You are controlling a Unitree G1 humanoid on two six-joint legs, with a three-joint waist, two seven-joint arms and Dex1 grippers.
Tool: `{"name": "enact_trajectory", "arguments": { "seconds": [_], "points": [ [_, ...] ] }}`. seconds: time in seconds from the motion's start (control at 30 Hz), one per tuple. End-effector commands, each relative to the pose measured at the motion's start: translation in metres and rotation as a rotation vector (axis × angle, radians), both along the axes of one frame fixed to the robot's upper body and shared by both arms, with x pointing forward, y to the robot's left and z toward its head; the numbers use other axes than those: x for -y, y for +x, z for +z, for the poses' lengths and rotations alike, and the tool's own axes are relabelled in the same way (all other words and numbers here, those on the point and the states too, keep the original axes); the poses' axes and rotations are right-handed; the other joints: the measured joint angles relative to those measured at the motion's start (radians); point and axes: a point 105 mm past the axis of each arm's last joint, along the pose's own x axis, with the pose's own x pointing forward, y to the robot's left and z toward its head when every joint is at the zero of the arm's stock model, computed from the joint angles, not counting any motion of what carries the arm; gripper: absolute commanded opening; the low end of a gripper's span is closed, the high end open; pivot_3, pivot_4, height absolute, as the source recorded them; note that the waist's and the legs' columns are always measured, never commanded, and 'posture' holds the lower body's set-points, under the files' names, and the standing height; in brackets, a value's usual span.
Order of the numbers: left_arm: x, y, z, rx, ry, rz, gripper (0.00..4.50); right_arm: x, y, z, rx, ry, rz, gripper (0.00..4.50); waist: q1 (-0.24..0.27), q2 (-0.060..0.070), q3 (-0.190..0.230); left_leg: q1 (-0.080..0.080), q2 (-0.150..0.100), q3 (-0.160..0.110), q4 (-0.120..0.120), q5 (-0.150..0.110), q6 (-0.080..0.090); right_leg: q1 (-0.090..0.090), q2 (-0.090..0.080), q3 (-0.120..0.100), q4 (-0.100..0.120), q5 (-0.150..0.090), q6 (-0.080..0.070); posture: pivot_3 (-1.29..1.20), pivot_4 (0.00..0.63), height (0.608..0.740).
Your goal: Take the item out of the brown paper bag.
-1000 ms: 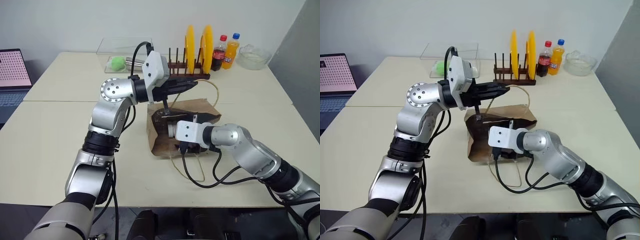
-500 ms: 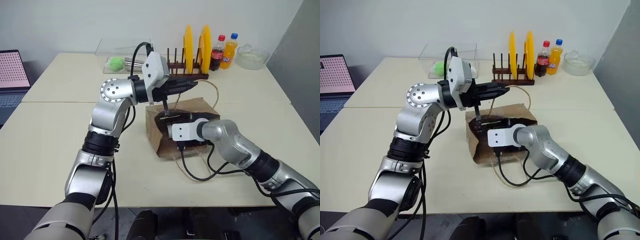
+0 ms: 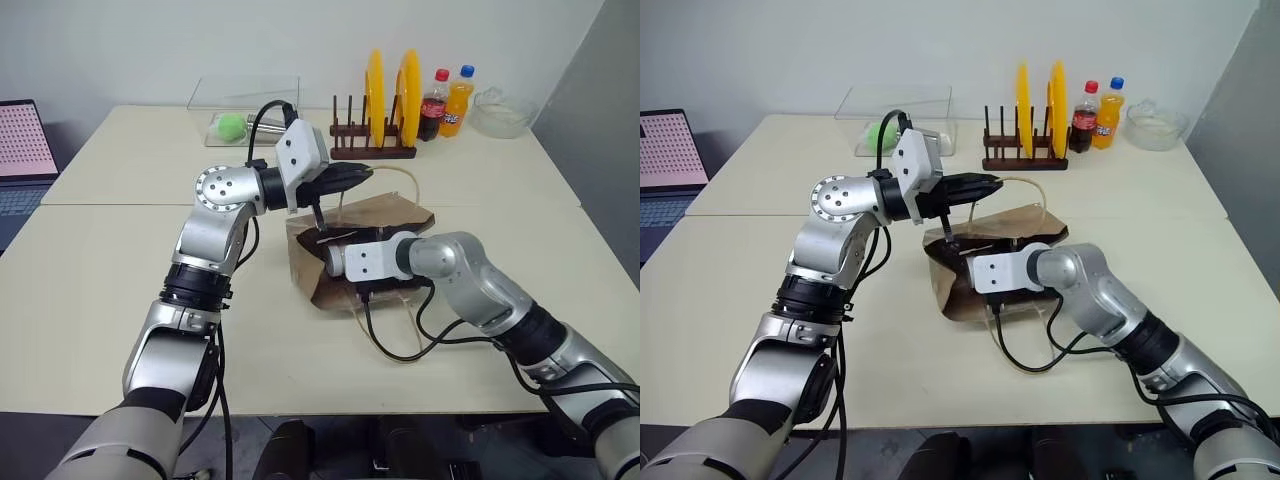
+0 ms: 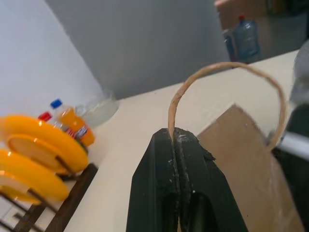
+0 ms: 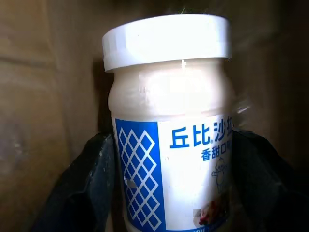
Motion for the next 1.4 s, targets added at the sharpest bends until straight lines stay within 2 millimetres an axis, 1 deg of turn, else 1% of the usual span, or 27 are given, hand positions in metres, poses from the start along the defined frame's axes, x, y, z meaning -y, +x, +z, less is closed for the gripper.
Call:
{"name": "enact_trajectory", "arguments": {
  "seconds": [0.03,0.13,0.27,0.4,0.5,0.57,0.6,0.63,0.67,0.77,0.83,0.87,0.93,1.0,1.07,1.17,1.27,1.4],
  "points": [
    [-0.006,0.007,0.019,0.093,0.009,0.046,0.0,-0.006,-0.016,0.038,0.067,0.126,0.1,3.03,0.001,0.0,0.0,0.0,0.0,0.0,0.0,0.0,0.0,0.0,0.0,0.0,0.0,0.0,0.0,0.0,0.15,0.74],
    [-0.008,0.013,0.018,0.104,0.027,0.075,0.0,-0.006,-0.029,0.061,0.045,0.281,0.173,3.03,0.001,0.0,0.0,0.0,0.0,0.0,0.0,0.0,0.0,0.0,0.0,0.0,0.0,0.0,0.0,0.0,0.15,0.74],
    [-0.011,0.021,0.018,0.114,0.046,0.105,0.0,-0.005,-0.045,0.085,0.029,0.43,0.271,3.03,0.001,0.0,0.0,0.0,0.0,0.0,0.0,0.0,0.0,0.0,0.0,0.0,0.0,0.0,0.0,0.0,0.15,0.74],
    [-0.013,0.026,0.016,0.115,0.067,0.124,0.0,0.0,-0.05,0.121,0.109,0.607,0.326,3.03,0.001,0.0,0.0,0.0,0.0,0.0,0.0,0.0,0.0,0.0,0.0,0.0,0.0,0.0,0.0,0.0,0.15,0.74],
    [-0.014,0.028,0.014,0.112,0.077,0.129,0.0,0.004,-0.053,0.146,0.211,0.713,0.343,3.03,0.001,0.0,0.0,0.0,0.0,0.0,0.0,0.0,0.0,0.0,0.0,0.0,0.0,0.0,0.0,0.0,0.15,0.74],
    [-0.014,0.027,0.013,0.111,0.079,0.129,0.0,0.015,-0.049,0.175,0.321,0.825,0.301,3.03,0.0,0.0,0.0,0.0,0.0,0.0,0.0,0.0,0.0,0.0,0.0,0.0,0.0,0.0,0.0,0.0,0.15,0.74],
    [-0.014,0.027,0.013,0.111,0.079,0.128,0.0,0.02,-0.047,0.183,0.353,0.857,0.279,3.03,0.0,0.0,0.0,0.0,0.0,0.0,0.0,0.0,0.0,0.0,0.0,0.0,0.001,0.0,0.0,0.0,0.15,0.74],
    [-0.014,0.027,0.013,0.11,0.079,0.128,0.0,0.033,-0.038,0.19,0.393,0.875,0.209,3.03,0.001,0.0,0.0,0.0,0.0,0.0,0.0,0.0,0.0,-0.001,0.0,0.0,0.001,0.0,0.0,0.0,0.15,0.74],
    [-0.014,0.027,0.013,0.109,0.079,0.128,0.0,0.047,-0.027,0.192,0.416,0.869,0.136,3.03,0.002,0.0,0.0,0.0,0.0,0.0,0.0,0.0,0.0,-0.001,0.0,0.0,0.001,0.0,0.0,0.0,0.15,0.74],
    [-0.015,0.027,0.012,0.108,0.08,0.127,0.0,0.093,0.002,0.187,0.466,0.801,-0.074,3.03,0.012,0.0,0.0,0.0,0.0,0.0,0.0,0.0,0.0,0.001,-0.001,0.0,0.0,0.0,0.0,0.0,0.15,0.74],
    [-0.015,0.027,0.012,0.106,0.083,0.123,0.0,0.121,0.019,0.178,0.495,0.721,-0.204,3.03,0.014,0.0,0.0,0.0,-0.001,0.001,0.0,0.0,0.0,0.001,-0.001,0.0,-0.001,0.0,0.0,0.0,0.15,0.74],
    [-0.015,0.027,0.011,0.105,0.084,0.12,0.0,0.134,0.028,0.17,0.485,0.677,-0.264,3.03,0.014,0.0,0.0,-0.001,-0.001,0.002,0.0,0.0,0.001,0.001,-0.001,0.001,-0.001,0.0,0.0,0.0,0.15,0.74],
    [-0.014,0.026,0.011,0.107,0.088,0.115,0.0,0.156,0.045,0.14,0.42,0.52,-0.366,3.03,0.01,0.0,0.0,-0.001,-0.001,0.004,0.0,0.0,0.001,0.0,-0.001,0.002,-0.001,0.0,0.0,0.0,0.15,0.74],
    [-0.013,0.026,0.011,0.11,0.092,0.111,0.0,0.174,0.055,0.101,0.276,0.373,-0.44,3.03,0.004,0.0,0.0,0.0,0.0,0.006,-0.001,0.0,0.001,0.0,-0.001,0.002,0.0,0.0,0.0,0.0,0.15,0.74],
    [-0.013,0.026,0.011,0.111,0.092,0.108,0.0,0.184,0.057,0.073,0.158,0.279,-0.474,3.03,0.0,0.0,0.0,0.0,0.002,0.009,-0.002,0.0,0.001,-0.001,-0.001,0.002,0.0,0.0,0.0,0.0,0.15,0.74],
    [-0.013,0.025,0.012,0.112,0.093,0.105,0.0,0.186,0.057,0.047,0.04,0.174,-0.473,3.03,-0.018,0.001,0.001,0.0,0.003,0.014,-0.002,0.0,0.001,-0.002,-0.001,0.005,0.0,0.0,0.0,0.0,0.15,0.74],
    [-0.013,0.023,0.011,0.108,0.098,0.095,0.0,0.185,0.056,0.029,-0.037,0.106,-0.46,3.03,-0.025,0.001,0.001,0.0,0.003,0.014,-0.002,0.0,0.001,-0.003,-0.001,0.005,0.001,0.0,0.0,0.0,0.15,0.74],
    [-0.013,0.022,0.01,0.106,0.102,0.087,0.0,0.181,0.057,0.009,-0.147,0.089,-0.441,3.03,-0.025,0.001,0.001,0.0,0.003,0.014,-0.001,0.0,0.001,-0.002,-0.001,0.004,0.001,0.0,0.0,0.0,0.15,0.74]
  ]
}}
